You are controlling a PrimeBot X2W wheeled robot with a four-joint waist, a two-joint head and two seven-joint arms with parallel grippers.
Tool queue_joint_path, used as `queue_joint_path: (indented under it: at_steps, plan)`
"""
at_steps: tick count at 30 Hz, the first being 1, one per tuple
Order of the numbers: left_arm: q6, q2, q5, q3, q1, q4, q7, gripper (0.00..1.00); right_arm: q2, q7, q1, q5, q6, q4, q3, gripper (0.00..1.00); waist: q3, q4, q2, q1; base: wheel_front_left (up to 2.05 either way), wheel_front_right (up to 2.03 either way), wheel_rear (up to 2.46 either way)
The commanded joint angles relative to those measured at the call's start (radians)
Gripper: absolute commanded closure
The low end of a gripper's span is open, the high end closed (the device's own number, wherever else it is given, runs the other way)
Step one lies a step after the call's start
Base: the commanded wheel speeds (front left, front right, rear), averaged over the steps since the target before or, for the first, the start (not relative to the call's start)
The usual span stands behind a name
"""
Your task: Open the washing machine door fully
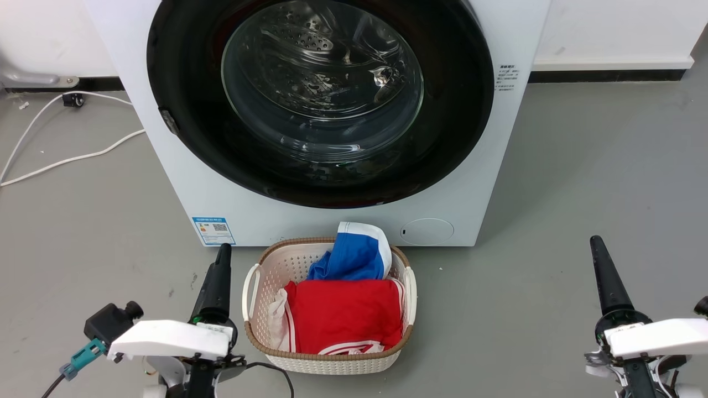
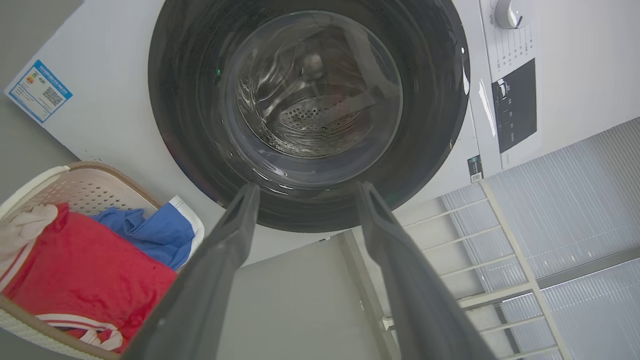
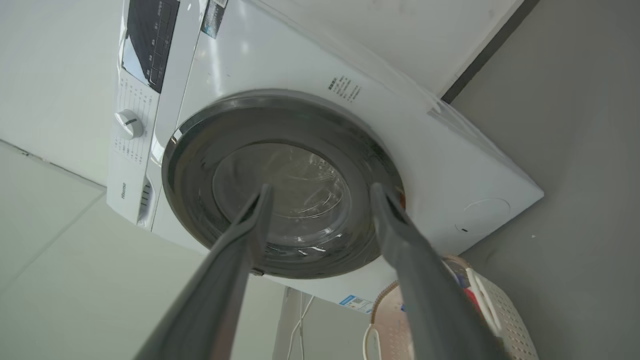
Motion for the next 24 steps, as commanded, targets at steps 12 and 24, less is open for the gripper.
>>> queue_joint_path:
  at_steps: [12, 24]
  plan:
    - [0.022, 0.005, 0.331, -0.063, -0.038, -0.018, -0.048, 0.0, -0.012, -0.021, 0.017, -0.294, 0.001, -0.066, 0.018, 0.0, -0.002, 0.005, -0.0001, 0.0, 0.0, 0.0, 0.0]
    - [0.059, 0.038, 0.548, -0.122, -0.046, -0.005, -0.085, 0.0, -0.015, -0.01, 0.039, -0.504, 0.002, -0.098, 0.018, 0.0, -0.006, 0.01, -0.0001, 0.0, 0.0, 0.0, 0.0]
